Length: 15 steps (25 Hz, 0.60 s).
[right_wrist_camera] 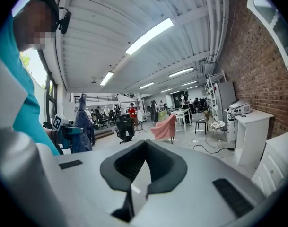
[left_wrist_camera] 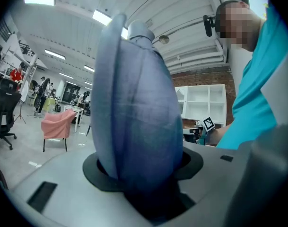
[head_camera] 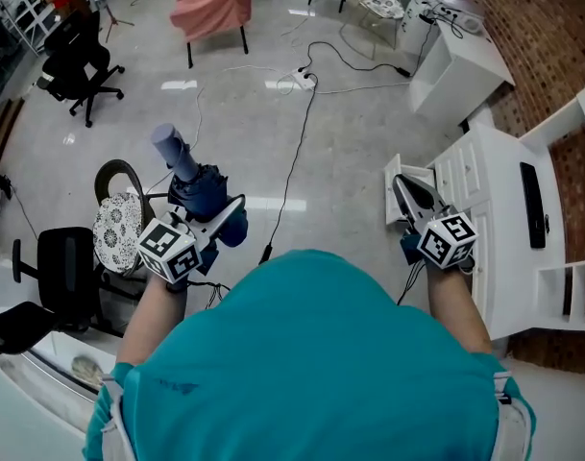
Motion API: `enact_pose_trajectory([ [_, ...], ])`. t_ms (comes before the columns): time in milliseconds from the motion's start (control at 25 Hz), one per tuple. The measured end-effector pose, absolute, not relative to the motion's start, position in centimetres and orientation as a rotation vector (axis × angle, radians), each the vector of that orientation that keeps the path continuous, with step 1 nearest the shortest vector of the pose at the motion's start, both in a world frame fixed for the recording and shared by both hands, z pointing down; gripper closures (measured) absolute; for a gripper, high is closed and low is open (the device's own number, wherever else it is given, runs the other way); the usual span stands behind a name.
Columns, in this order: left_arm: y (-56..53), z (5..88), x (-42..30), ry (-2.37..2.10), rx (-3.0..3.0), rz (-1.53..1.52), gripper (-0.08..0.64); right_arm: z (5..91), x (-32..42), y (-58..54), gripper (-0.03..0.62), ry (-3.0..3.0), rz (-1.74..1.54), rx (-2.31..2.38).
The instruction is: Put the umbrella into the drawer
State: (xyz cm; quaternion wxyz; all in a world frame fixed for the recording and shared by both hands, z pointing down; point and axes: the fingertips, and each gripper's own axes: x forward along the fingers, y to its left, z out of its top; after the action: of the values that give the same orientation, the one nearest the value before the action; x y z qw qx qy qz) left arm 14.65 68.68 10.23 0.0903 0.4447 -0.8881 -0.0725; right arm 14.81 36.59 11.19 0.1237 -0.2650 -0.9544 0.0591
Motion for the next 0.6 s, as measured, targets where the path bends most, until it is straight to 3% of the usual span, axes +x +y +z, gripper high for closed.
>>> enact_pose_trajectory([
  [360,67.9,11.1,10.0,-2.600,1.328,-0.230,0.305,12.3,11.1,35.0,0.568,-2.774,0.186,-0.734],
  [600,63.0,12.0,4.0,-2.612,1.280,-0.200,0.305,15.0,3.8,29.6,0.569,-2.752,0.252,-0.769],
])
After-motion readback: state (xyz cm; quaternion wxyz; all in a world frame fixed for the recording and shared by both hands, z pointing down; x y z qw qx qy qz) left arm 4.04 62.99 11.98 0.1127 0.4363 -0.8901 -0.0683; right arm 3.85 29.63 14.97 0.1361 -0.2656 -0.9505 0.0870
